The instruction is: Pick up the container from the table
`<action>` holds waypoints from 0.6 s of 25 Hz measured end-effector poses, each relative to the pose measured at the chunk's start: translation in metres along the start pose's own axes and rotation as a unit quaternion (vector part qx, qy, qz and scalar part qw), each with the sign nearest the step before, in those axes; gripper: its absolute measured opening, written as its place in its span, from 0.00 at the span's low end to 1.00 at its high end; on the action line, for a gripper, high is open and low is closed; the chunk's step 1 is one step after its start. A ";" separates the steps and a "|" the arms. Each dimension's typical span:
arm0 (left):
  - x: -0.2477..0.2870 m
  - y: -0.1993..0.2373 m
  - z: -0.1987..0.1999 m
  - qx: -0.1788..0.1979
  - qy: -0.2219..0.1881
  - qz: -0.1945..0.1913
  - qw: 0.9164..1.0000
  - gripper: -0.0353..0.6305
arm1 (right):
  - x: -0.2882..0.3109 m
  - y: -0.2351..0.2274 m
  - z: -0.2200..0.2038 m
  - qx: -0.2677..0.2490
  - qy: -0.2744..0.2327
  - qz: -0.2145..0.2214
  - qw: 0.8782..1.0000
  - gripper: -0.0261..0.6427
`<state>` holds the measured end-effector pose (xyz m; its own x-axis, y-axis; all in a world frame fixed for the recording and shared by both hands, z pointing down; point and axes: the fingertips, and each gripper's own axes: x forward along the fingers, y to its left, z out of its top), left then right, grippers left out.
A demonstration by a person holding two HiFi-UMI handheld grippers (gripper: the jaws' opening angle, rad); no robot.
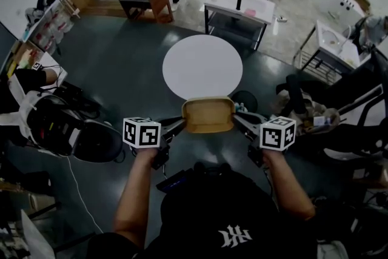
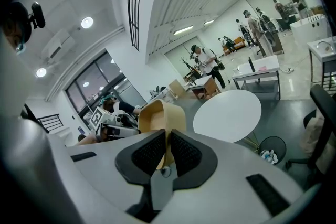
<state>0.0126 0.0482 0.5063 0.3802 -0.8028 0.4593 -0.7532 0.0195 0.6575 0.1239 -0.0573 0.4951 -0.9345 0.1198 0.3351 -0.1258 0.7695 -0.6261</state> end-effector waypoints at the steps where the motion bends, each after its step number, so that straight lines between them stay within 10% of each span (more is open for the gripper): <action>1: 0.000 0.001 -0.001 -0.001 0.000 -0.001 1.000 0.09 | 0.001 0.000 -0.001 -0.001 0.000 0.001 1.000 0.12; 15: -0.013 0.020 -0.001 -0.002 -0.006 -0.003 1.000 0.09 | 0.020 0.007 -0.008 0.004 0.009 0.006 1.000 0.12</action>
<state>-0.0067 0.0591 0.5137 0.3785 -0.8095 0.4488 -0.7492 0.0168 0.6621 0.1071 -0.0444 0.5030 -0.9297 0.1401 0.3407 -0.1178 0.7633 -0.6352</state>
